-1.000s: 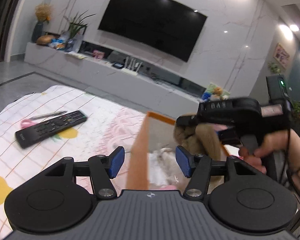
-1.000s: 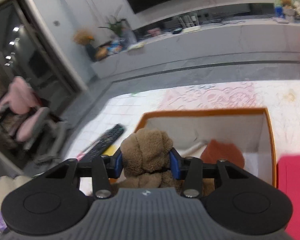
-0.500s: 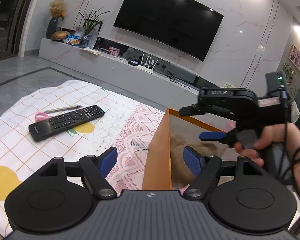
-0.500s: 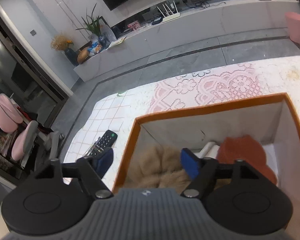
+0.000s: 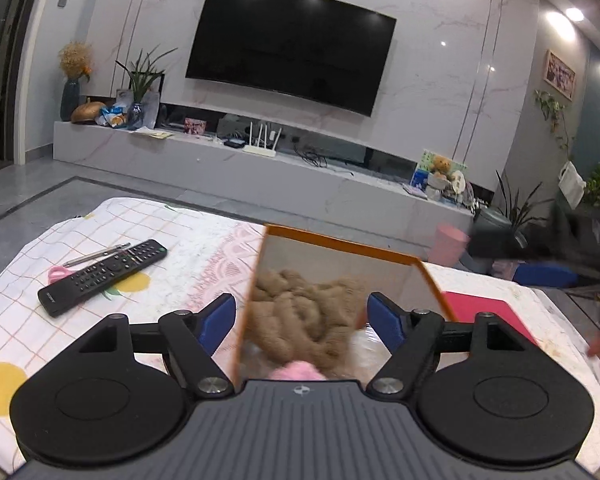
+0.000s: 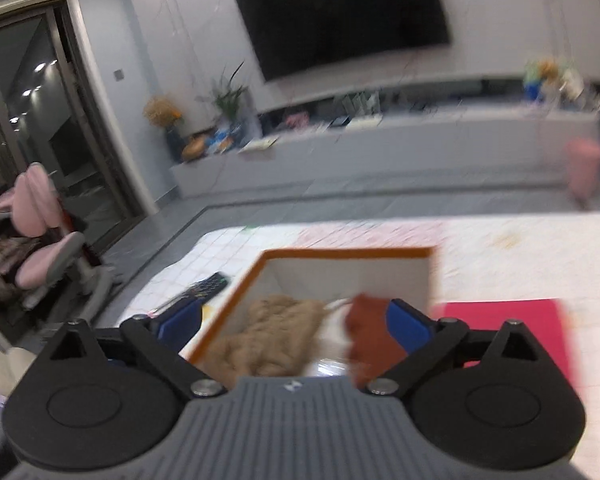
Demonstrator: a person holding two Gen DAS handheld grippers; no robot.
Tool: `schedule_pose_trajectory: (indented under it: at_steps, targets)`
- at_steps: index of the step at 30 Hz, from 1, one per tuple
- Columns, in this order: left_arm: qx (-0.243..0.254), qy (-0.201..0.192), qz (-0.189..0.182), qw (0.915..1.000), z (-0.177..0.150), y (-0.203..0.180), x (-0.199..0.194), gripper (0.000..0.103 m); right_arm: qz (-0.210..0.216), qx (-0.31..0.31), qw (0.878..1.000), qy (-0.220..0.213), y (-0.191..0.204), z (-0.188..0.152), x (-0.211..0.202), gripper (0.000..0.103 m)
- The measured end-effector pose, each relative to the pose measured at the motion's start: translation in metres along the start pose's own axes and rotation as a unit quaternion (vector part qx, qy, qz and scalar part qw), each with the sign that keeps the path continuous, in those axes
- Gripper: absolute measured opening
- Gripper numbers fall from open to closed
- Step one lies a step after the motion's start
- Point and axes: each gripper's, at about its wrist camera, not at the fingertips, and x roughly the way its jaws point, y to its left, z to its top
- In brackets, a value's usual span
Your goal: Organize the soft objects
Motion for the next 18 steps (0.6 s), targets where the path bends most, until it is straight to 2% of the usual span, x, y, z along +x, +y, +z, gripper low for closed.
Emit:
schedule_pose_trajectory:
  at_steps: [3,6,8,11,18]
  targets:
    - [0.01,-0.023,0.008,0.9997,-0.003,-0.027,-0.016,0.088,-0.061,-0.027,0.998,-0.013,-0.008,-0.016,-0.038,0.098]
    - [0.025,-0.018,-0.005,0.9995,-0.01,-0.05,-0.023,0.09,-0.11,-0.058,0.992,-0.011,-0.012,-0.037,-0.065,0.098]
    - [0.04,-0.006,-0.01,0.9991,-0.018,-0.065,-0.022,0.096,-0.113,-0.067,0.991,-0.007,-0.015,-0.053,-0.079,0.098]
    - [0.065,-0.004,-0.003,0.9979,-0.031,-0.08,-0.02,0.096,-0.126,-0.058,0.99,-0.011,-0.021,-0.07,-0.095,0.098]
    - [0.087,0.014,-0.025,0.9958,-0.051,-0.088,-0.018,0.096,-0.155,-0.049,0.986,-0.025,-0.032,-0.103,-0.118,0.098]
